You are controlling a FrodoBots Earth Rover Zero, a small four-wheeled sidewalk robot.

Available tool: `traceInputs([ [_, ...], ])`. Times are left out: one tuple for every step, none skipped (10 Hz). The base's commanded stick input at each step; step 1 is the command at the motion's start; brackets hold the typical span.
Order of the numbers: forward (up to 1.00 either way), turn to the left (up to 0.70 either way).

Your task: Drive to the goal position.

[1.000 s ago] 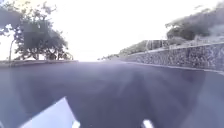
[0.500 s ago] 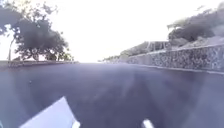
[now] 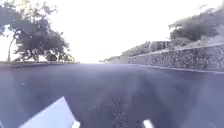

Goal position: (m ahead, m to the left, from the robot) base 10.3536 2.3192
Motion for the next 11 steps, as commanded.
traceInputs([
  [0.70,0.00],
  [0.70,0.00],
  [0.70,0.00],
  [0.70,0.00],
  [0.70,0.00],
  [0.70,0.00],
  [0.70,0.00],
  [0.70,0.00],
  [0.70,0.00],
  [0.70,0.00],
  [0.70,0.00],
])
